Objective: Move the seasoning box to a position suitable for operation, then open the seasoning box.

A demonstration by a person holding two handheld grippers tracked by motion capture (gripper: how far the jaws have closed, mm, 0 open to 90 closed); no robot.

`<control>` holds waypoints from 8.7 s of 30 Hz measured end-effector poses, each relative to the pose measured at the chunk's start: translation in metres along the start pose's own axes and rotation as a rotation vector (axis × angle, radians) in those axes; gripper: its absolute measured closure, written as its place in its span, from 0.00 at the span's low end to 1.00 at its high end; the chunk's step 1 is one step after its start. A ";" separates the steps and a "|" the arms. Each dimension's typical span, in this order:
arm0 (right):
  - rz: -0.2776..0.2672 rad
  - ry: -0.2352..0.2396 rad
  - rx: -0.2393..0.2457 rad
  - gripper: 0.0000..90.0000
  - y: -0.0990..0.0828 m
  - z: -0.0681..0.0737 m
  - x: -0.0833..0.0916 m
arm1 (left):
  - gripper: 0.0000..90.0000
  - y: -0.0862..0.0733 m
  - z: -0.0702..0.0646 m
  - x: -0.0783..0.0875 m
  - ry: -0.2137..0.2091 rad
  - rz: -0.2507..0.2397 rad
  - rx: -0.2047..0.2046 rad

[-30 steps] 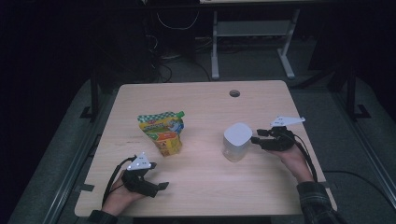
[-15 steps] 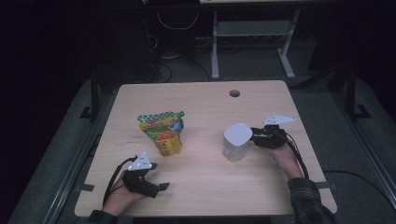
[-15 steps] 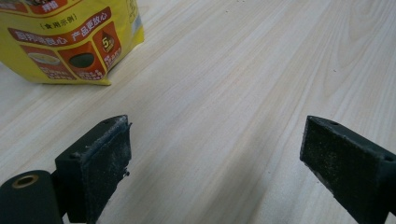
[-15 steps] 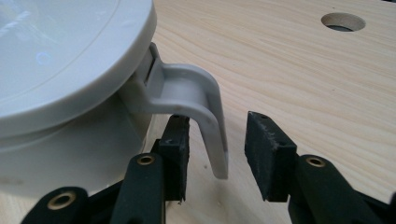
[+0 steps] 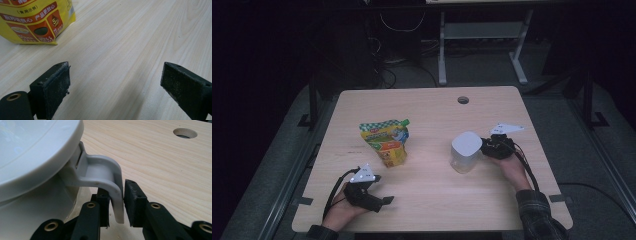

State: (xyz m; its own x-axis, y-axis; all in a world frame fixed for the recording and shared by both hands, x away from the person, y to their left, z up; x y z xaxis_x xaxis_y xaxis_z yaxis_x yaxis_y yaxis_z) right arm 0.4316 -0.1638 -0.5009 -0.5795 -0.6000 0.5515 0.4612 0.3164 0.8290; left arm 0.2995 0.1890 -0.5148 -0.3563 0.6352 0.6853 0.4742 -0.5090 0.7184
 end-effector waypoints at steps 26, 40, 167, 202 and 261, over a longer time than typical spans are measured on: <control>-0.007 -0.029 -0.022 0.87 0.000 -0.002 0.002 | 0.09 -0.002 0.001 0.000 0.002 0.004 -0.002; -0.024 -0.005 -0.045 0.87 0.006 0.006 0.015 | 0.09 -0.002 0.001 0.001 -0.002 0.005 -0.001; -0.021 0.242 0.049 1.00 -0.016 0.086 0.081 | 0.14 -0.007 -0.004 0.003 -0.014 0.013 0.012; -0.119 0.330 0.123 1.00 0.037 0.111 0.078 | 0.16 0.017 -0.027 0.003 -0.063 -0.064 -0.023; -0.064 0.145 0.034 0.44 0.013 0.074 0.062 | 0.14 0.109 -0.107 -0.060 -0.144 -0.135 -0.176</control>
State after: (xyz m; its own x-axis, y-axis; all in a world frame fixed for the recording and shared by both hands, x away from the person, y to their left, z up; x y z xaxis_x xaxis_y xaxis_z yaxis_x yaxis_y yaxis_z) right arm 0.3523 -0.1427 -0.4488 -0.5031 -0.7185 0.4802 0.4019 0.2974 0.8660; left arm 0.2861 0.0329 -0.4651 -0.2828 0.7738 0.5668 0.2783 -0.4993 0.8205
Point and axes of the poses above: each handheld gripper's, and its own axes: x roughly backward along the jaws, y roughly out of its top, z roughly to its left, the point moved 8 cm from there along -x, roughly forward along the jaws, and after that the axes turned 1 degree about x, right-handed, at the moved point
